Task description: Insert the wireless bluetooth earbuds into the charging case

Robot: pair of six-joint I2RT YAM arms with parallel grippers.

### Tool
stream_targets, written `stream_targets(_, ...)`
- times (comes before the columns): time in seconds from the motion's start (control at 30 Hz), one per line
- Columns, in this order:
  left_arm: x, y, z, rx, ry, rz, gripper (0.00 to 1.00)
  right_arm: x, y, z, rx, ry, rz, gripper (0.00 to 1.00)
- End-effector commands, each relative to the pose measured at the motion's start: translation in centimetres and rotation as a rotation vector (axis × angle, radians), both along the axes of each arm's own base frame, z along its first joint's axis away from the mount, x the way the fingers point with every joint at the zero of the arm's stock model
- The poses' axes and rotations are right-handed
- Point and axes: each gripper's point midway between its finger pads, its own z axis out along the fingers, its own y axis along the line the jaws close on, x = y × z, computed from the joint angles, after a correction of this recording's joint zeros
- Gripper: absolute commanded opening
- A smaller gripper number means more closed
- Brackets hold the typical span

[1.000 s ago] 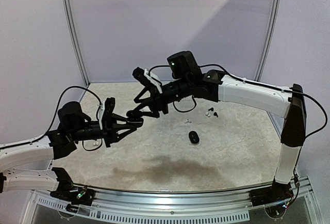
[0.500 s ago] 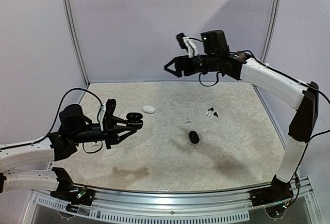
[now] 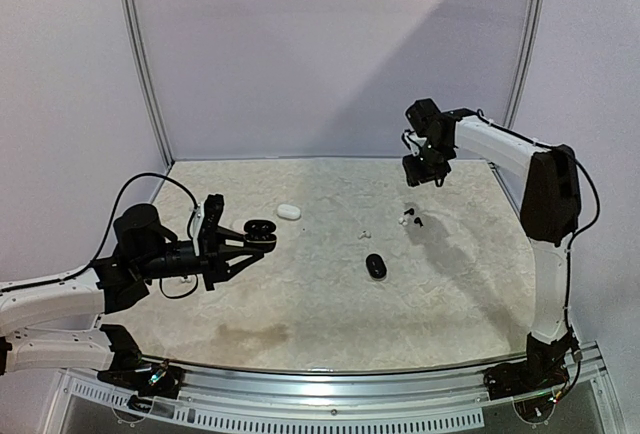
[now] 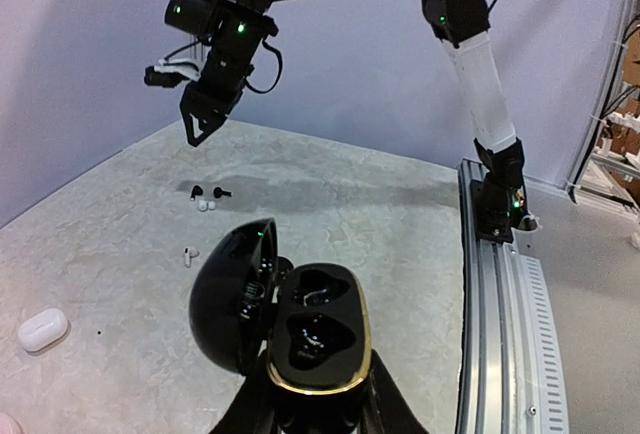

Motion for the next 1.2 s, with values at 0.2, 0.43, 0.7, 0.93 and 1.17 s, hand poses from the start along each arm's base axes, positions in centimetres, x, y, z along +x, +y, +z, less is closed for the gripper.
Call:
stream_targets(0.2, -0.4, -0.2, 0.3, -0.005, -0.031, -0.015, 0.0, -1.4, -2.2, -7.9, -0.089, 0.251, 0.073, 0.51)
stream_targets(0.43, -0.4, -0.2, 0.2, -0.001, -0.034, -0.017, 0.0, -1.4, -2.0, -9.9, -0.082, 0.292, 0.115, 0.47)
stream_targets(0.7, -0.3, -0.3, 0.2, 0.004, -0.037, -0.021, 0.0, -1.5, -1.2, -11.2, -0.052, 0.318, 0.141, 0.39)
stream_targets(0.93, -0.3, -0.4, 0.2, 0.006, -0.041, -0.022, 0.0, -1.8, -1.1, -12.4, -0.052, 0.343, 0.144, 0.3)
stream_targets(1.17, -0.3, -0.4, 0.1, 0.01, -0.047, -0.023, 0.0, -2.4, -1.1, -12.6, -0.044, 0.371, 0.148, 0.16)
